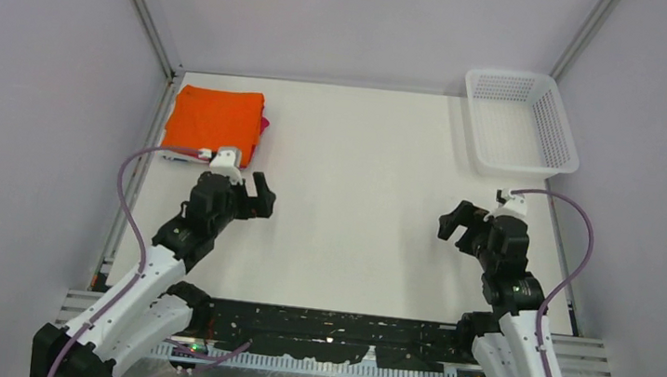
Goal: Fold and stack the t-shirts
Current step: Reset both arms
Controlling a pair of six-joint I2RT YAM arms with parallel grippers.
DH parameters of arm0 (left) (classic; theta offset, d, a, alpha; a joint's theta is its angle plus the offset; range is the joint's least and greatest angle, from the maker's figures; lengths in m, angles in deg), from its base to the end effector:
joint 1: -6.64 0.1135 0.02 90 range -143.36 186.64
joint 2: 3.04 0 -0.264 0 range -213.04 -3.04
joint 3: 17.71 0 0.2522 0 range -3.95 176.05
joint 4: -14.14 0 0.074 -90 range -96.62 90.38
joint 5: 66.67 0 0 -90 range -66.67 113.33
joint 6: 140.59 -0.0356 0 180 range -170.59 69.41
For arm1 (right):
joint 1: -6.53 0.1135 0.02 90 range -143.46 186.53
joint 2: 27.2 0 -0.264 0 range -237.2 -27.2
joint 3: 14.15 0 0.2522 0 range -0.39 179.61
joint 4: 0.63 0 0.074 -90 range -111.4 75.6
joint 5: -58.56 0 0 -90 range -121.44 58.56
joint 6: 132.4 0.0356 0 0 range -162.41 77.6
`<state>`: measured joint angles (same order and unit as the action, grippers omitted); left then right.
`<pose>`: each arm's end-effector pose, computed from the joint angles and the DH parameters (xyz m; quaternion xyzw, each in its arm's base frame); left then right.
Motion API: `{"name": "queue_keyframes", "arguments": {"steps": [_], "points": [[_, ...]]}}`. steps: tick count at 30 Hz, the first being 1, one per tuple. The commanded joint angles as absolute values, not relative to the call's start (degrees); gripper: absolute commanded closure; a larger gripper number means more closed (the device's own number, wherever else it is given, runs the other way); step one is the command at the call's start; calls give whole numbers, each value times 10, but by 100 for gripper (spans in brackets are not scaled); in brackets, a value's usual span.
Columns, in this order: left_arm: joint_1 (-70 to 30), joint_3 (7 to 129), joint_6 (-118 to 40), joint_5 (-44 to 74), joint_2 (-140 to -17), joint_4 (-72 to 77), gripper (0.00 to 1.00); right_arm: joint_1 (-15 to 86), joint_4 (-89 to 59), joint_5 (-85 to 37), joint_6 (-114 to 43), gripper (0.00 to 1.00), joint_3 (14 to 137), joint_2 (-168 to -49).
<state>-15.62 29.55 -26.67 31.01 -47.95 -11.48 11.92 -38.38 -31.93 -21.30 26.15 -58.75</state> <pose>0.1734 -0.0658 0.2671 -0.0489 0.8327 -0.1637 0.5267 0.1396 0.0129 0.2369 0.1199 0.8532 0.1127 0.4949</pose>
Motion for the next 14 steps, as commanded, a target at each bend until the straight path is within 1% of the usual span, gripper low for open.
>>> {"name": "queue_keyframes", "arguments": {"steps": [1, 7, 14], "points": [[-159, 208, -209, 321, -436, -51, 0, 117, -340, -343, -209, 5, 244, -547], [-159, 226, -218, 327, -418, -109, 1, 117, -337, -378, -195, 5, 226, -521], [-159, 213, -222, 329, -408, -94, 0, 117, -339, -389, -195, 5, 225, -529]]}}
